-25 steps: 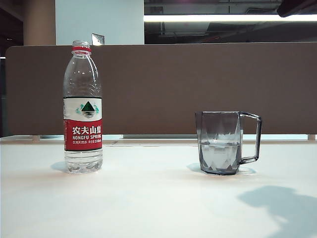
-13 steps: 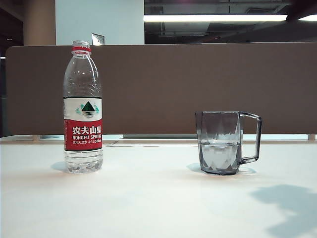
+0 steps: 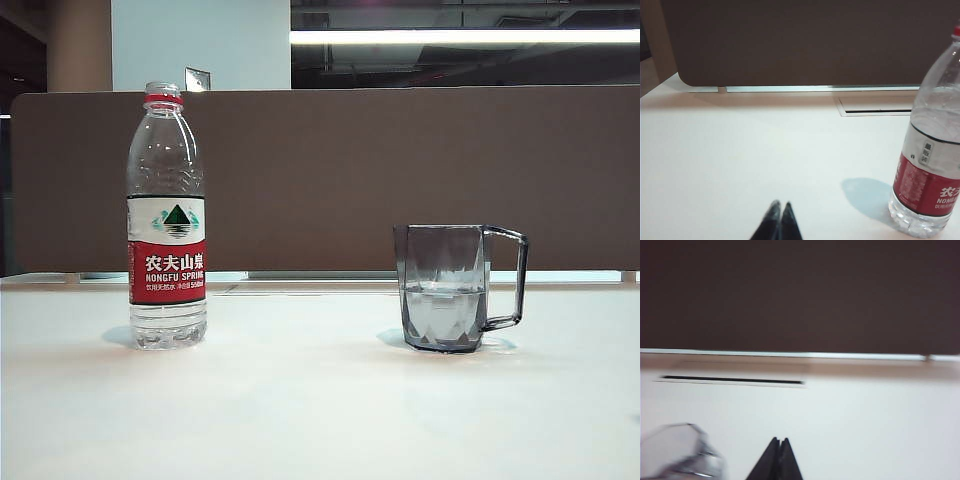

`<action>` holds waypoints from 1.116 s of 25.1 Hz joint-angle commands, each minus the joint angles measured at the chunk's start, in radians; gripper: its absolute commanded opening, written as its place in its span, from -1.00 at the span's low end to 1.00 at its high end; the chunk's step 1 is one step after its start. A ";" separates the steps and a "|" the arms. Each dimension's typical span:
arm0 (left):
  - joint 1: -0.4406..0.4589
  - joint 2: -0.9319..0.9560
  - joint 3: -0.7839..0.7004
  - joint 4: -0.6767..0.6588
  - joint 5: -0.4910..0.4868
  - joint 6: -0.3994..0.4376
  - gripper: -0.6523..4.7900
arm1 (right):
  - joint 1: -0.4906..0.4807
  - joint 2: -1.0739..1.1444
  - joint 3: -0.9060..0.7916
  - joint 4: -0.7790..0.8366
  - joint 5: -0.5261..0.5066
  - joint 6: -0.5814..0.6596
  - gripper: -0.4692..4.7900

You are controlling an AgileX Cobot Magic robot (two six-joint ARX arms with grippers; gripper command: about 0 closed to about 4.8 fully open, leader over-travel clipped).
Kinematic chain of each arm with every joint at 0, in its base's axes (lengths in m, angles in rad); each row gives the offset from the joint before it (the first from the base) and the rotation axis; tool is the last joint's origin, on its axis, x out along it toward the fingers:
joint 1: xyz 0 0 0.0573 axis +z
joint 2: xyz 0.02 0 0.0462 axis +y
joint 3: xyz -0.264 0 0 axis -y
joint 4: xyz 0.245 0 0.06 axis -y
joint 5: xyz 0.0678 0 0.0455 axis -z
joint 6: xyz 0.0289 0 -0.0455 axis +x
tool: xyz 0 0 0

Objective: Pick up the mineral water bottle with the left hand on the table and pour water into the mug until it's half full.

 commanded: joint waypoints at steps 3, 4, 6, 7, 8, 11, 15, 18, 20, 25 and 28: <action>0.002 0.000 0.004 0.012 0.002 0.000 -0.78 | -0.146 -0.091 -0.104 0.012 0.005 -0.002 -0.85; 0.002 0.000 0.004 0.012 0.002 0.000 -0.78 | -0.160 -0.106 -0.117 0.012 0.005 -0.002 -0.85; 0.002 0.000 0.004 0.012 0.002 0.000 -0.78 | -0.189 -0.139 -0.144 0.011 0.005 -0.002 -0.85; 0.002 0.000 0.004 0.012 0.002 0.000 -0.78 | -0.202 -0.158 -0.156 0.011 0.004 -0.002 -0.85; 0.002 0.000 0.004 0.012 0.002 0.000 -0.78 | -0.209 -0.173 -0.165 0.011 0.004 -0.002 -0.85; 0.002 0.000 0.004 0.012 0.002 0.000 -0.78 | -0.216 -0.240 -0.192 0.011 0.004 -0.003 -0.85; 0.002 0.000 0.004 0.012 0.002 0.000 -0.78 | -0.210 -0.248 -0.213 0.034 0.004 -0.002 -0.85; 0.002 0.000 0.004 0.012 0.002 0.000 -0.78 | -0.210 -0.248 -0.230 0.041 0.003 -0.002 -0.85; 0.002 0.000 0.004 0.012 0.002 0.000 -0.78 | -0.210 -0.248 -0.257 0.073 -0.004 -0.002 -0.85; 0.002 0.000 0.004 0.012 0.002 0.000 -0.78 | -0.210 -0.248 -0.259 0.056 -0.080 0.006 -0.85; 0.002 0.000 0.004 0.012 0.002 0.000 -0.78 | -0.210 -0.248 -0.259 0.056 -0.113 0.010 -0.85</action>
